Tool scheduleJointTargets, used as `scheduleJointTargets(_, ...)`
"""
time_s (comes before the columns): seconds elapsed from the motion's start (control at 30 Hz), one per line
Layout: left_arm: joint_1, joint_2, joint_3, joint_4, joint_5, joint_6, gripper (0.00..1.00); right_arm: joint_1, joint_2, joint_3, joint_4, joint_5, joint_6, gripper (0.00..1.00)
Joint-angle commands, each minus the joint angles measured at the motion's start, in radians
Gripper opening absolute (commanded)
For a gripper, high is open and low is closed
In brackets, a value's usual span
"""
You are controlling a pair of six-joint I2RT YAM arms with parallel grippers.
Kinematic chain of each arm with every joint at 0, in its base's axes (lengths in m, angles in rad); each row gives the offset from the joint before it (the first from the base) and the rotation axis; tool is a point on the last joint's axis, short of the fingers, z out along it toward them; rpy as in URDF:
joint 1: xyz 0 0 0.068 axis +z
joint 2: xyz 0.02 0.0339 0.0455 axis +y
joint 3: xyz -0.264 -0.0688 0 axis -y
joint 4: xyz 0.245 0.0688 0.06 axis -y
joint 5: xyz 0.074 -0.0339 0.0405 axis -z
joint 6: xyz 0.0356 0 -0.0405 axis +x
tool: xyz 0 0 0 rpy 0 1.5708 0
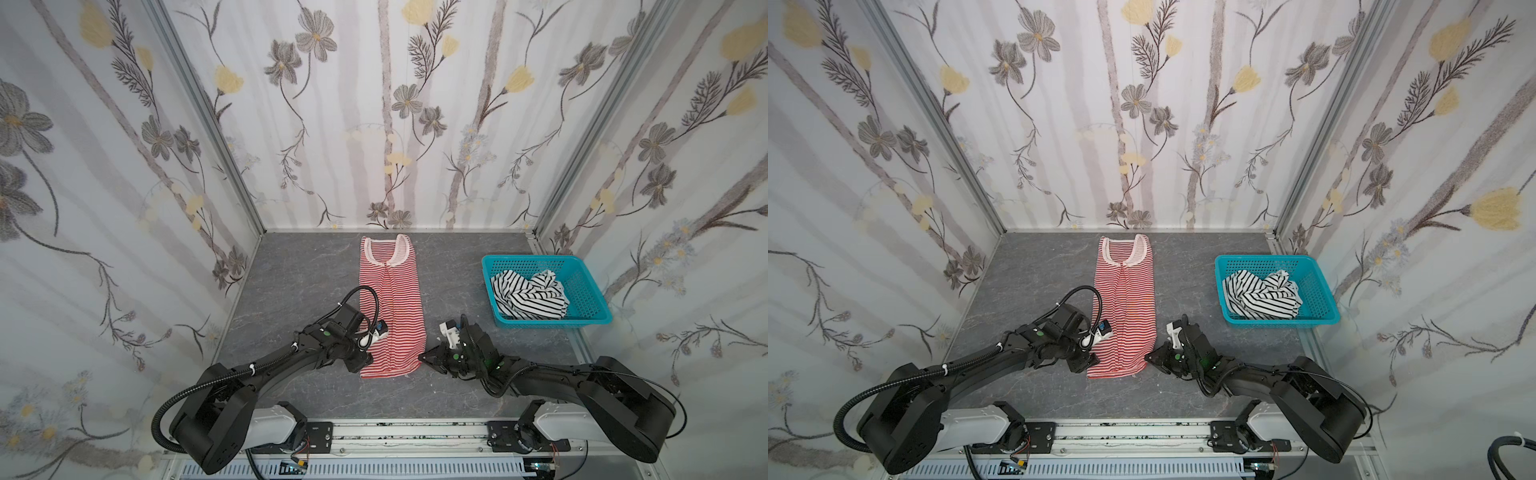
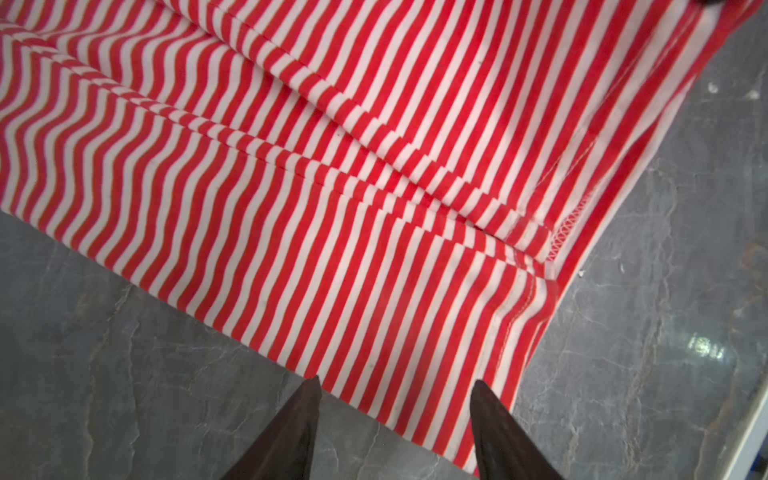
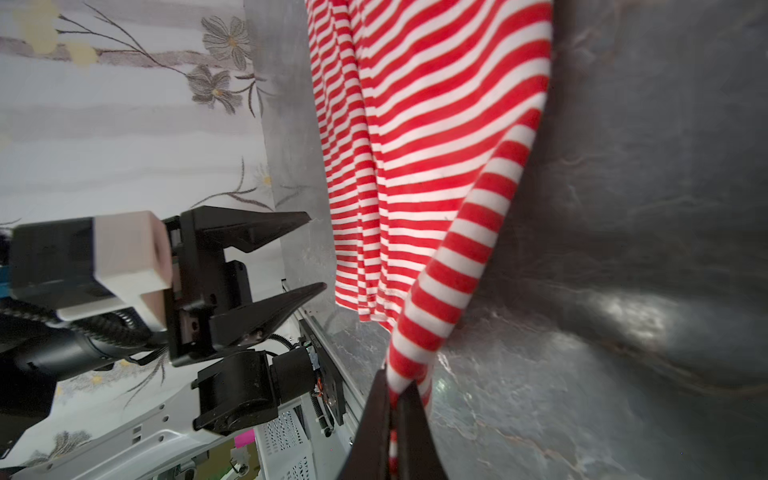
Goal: Fold and stack the tank tops
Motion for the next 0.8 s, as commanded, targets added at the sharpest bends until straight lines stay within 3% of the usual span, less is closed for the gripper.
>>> scheduleJointTargets(0.0,-0.028,-0.006,-0.017,-0.024,0.001,0.02,0.59,-0.001,-0.009,0.04,-0.057,0.003,-0.03,0.0)
scheduleJointTargets(0.43,-0.115,-0.006,-0.051,-0.047,-0.001,0.036,0.51,-0.005,0.003,0.063,-0.063,0.002,-0.031,0.0)
scheduleJointTargets(0.77,-0.119,-0.001,-0.066,-0.008,-0.116,0.045,0.52,-0.006,0.001,0.054,-0.047,-0.004,-0.028,0.0)
